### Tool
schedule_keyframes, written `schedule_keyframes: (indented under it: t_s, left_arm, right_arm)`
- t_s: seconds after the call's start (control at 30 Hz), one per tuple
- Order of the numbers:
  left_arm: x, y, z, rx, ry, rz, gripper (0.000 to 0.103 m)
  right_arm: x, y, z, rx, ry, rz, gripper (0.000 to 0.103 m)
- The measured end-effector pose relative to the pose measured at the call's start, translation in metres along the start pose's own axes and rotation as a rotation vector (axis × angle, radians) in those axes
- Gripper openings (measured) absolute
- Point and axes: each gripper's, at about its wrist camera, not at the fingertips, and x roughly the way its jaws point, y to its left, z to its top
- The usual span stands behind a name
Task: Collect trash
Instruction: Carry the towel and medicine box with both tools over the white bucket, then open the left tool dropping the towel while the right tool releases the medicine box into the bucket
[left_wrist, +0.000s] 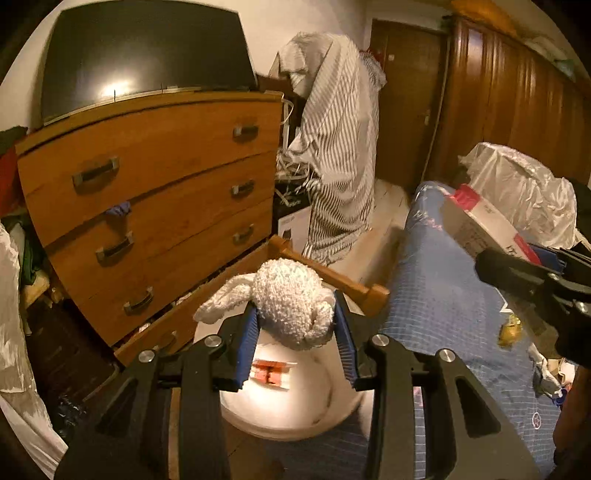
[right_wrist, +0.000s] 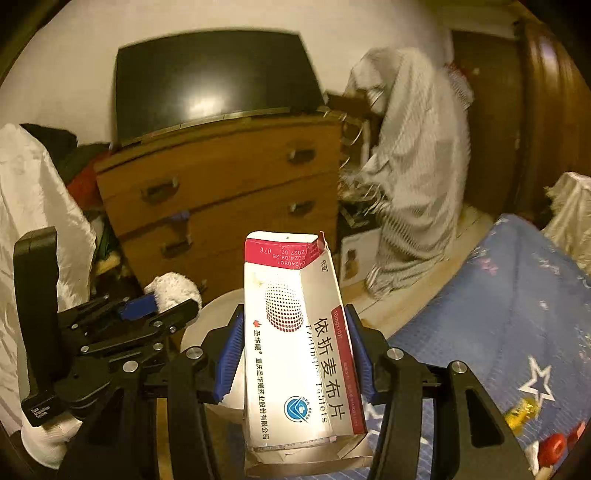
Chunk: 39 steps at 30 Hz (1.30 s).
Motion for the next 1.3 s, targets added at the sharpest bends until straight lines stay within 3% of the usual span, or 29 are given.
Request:
schedule_keyframes:
  t_s: [0.1,0.53,0.8,1.3]
  left_arm:
    - [0.019,0.010,0.006,0.016,0.061,-0.011,0.037]
    - [0.104,0.037,-0.002,0.028,0.322,-0.044,0.037]
    - [0.136,0.059,-0.013,-0.007,0.404,-0.038,0.037]
    - [0.148,0.074,-0.022,-0.016,0.429,-0.018,0.037]
  right_arm:
    - [0.041,0.005,0.012,-0.011,0.090,0.018,0.053]
    - [0.180,0.000,0.006,-0.085,0.455,0.036,0.054]
    - [0.213,-0.002,-0.002,-0.122,0.527,0.024,0.054]
    - [0.223,-0.016,-0.007,-0.113,0.532,0.009,0.055]
